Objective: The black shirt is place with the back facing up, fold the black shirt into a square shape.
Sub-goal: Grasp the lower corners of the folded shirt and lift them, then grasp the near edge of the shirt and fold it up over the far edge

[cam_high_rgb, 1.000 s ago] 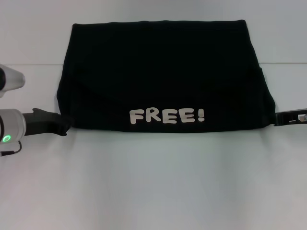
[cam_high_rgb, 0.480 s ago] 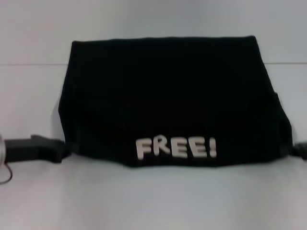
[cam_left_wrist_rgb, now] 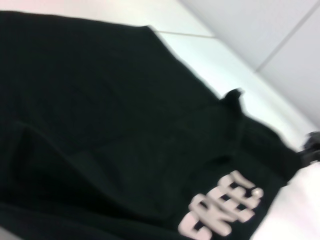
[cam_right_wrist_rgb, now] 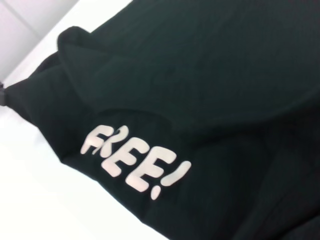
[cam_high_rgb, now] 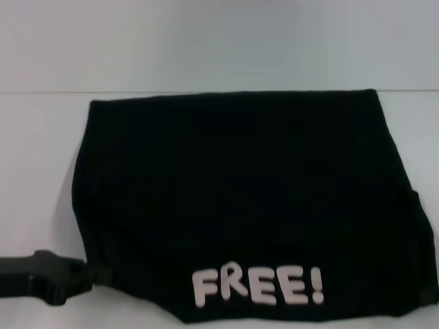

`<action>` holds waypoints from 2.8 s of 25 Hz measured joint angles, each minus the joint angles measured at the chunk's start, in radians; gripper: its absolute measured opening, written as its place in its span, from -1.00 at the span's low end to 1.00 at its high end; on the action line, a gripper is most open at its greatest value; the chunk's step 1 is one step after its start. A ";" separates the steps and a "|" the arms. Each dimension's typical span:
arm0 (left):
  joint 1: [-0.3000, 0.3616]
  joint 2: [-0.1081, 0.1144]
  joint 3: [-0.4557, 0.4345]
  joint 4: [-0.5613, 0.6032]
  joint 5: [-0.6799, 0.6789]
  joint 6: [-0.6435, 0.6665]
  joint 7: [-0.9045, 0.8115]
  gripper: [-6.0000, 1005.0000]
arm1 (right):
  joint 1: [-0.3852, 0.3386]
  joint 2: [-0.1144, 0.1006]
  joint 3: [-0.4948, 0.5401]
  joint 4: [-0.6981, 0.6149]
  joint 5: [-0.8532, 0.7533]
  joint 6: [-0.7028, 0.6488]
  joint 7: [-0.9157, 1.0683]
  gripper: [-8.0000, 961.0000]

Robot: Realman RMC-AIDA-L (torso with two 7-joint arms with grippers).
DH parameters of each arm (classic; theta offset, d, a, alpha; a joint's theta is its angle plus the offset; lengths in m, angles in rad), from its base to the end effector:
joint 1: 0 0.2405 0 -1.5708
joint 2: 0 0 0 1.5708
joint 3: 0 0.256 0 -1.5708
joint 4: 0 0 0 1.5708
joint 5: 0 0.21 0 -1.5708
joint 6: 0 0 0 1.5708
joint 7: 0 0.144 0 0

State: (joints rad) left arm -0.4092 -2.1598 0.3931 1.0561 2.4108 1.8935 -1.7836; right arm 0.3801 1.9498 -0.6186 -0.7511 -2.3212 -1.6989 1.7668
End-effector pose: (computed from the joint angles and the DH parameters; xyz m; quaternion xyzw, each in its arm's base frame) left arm -0.3028 0.2619 0.0466 -0.8927 -0.4133 -0.1560 0.0891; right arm 0.3505 0.2689 0.0582 -0.8881 0.4414 0.0916 0.0894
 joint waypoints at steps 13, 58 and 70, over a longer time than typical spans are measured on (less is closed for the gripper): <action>0.003 0.012 -0.080 -0.048 -0.007 0.093 0.012 -0.90 | -0.013 -0.029 0.084 -0.007 0.001 -0.081 -0.018 -0.89; -0.405 0.140 0.092 -0.480 0.004 -1.086 -0.157 -0.90 | 0.580 0.021 0.037 0.411 0.007 1.052 0.001 -0.89; -0.397 0.129 0.149 -0.480 0.099 -1.051 -0.546 -0.60 | 0.565 0.024 0.036 0.413 0.006 1.059 -0.006 -0.89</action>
State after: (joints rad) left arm -0.8059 -2.0312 0.5416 0.5761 2.5103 0.8427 -2.3291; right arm 0.9452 1.9737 -0.5821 -0.3377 -2.3153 -0.6397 1.7605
